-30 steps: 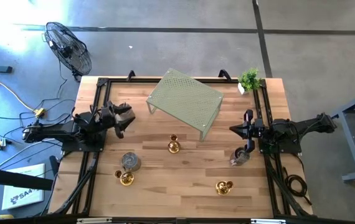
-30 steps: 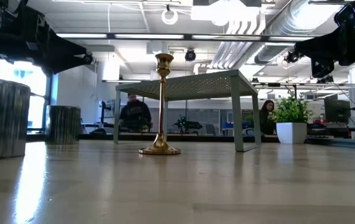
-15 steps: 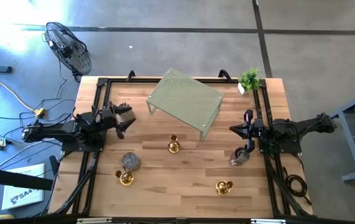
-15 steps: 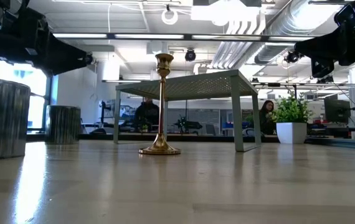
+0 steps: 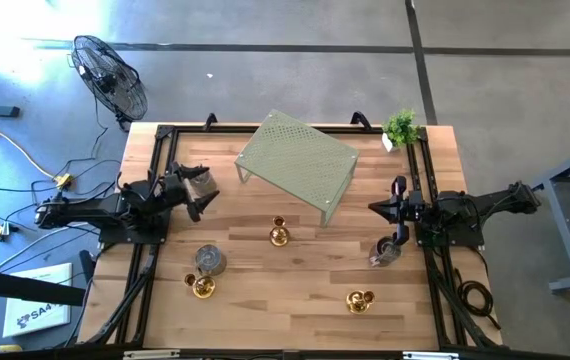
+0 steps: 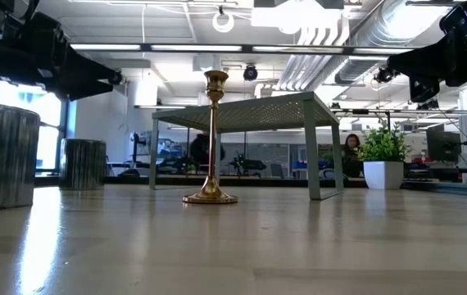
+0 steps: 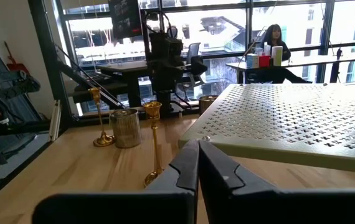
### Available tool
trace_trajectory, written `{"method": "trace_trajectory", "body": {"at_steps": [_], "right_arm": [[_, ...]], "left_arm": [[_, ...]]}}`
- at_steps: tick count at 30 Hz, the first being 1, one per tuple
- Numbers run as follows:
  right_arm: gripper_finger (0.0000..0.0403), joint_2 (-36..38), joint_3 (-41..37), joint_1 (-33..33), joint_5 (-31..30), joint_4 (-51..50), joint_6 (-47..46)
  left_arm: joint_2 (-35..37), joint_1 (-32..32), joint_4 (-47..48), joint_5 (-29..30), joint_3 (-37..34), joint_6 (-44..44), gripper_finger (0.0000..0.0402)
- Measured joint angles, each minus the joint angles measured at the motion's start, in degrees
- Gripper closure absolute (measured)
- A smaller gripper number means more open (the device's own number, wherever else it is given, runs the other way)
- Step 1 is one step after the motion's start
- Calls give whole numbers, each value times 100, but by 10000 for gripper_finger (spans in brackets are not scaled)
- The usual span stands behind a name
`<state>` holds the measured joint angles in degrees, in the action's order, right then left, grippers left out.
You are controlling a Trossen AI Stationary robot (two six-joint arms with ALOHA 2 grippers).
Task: Pick & Place candle stick holders
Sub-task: Put the top green scented candle on the shelf
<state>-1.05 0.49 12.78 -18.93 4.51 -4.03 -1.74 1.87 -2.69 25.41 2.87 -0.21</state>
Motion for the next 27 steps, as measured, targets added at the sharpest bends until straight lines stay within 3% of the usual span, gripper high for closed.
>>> {"method": "trace_trajectory", "body": {"at_steps": [4,9,14,19,27], "right_arm": [[402,0,0,2,1,0,0],[399,-1,0,1,-1,0,0],[400,-1,0,0,-1,0,0],[401,-1,0,1,0,0,0],[400,0,0,0,1,0,0]], "left_arm": [[2,0,-34,-199,0,-89,14],[2,0,-18,-1027,6,-820,14],[-86,-2,595,-799,498,-1040,14],[-780,-2,2463,-182,1767,-1457,14],[-2864,0,6293,1041,4393,-3249,14]]}}
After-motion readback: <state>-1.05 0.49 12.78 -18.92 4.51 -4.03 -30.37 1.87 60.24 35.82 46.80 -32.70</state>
